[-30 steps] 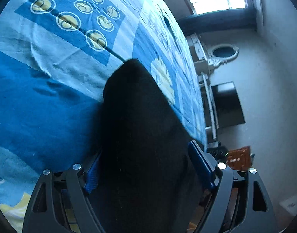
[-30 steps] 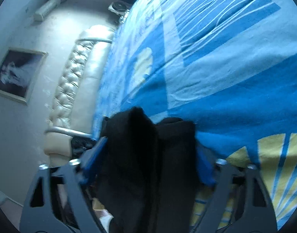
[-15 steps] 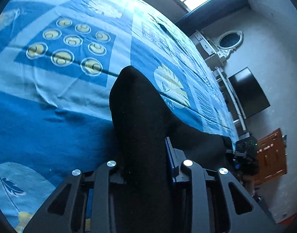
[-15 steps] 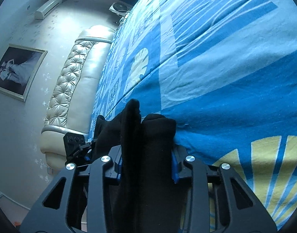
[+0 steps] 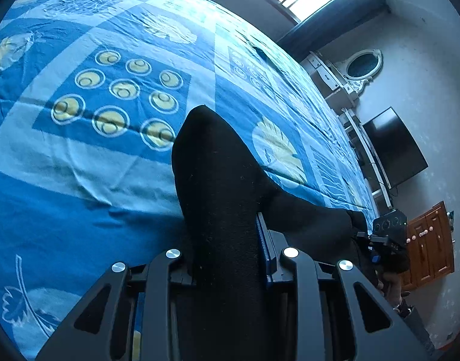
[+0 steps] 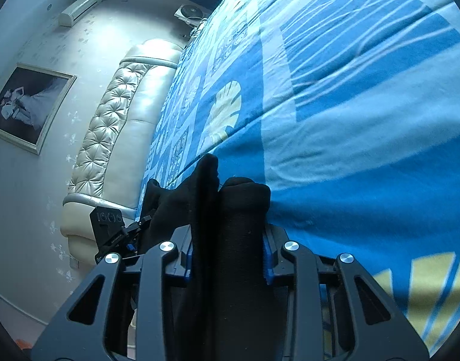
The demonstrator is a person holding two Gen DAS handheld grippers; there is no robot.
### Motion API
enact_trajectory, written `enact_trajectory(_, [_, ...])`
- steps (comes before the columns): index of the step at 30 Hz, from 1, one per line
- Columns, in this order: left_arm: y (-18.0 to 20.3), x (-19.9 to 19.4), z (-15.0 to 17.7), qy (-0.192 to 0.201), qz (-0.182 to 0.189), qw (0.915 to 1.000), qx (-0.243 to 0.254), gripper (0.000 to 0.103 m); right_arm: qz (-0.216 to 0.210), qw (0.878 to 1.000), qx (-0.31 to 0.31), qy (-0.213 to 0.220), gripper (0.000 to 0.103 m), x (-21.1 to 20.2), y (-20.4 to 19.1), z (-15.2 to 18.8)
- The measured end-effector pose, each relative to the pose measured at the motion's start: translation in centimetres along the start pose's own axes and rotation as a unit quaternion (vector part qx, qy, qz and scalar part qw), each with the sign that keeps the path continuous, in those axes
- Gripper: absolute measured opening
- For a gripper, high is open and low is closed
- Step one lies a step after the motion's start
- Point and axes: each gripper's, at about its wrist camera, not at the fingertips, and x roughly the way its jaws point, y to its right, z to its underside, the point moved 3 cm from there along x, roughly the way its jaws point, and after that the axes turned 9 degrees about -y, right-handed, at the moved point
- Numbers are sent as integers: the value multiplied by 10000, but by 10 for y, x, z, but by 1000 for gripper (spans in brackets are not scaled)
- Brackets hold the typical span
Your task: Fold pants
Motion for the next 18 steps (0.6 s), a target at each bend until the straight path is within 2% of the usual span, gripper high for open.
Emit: enact_trajectory(18, [-13, 2, -21, 122, 52, 9999, -103, 30, -93, 9999, 47, 131, 32, 19, -1, -27])
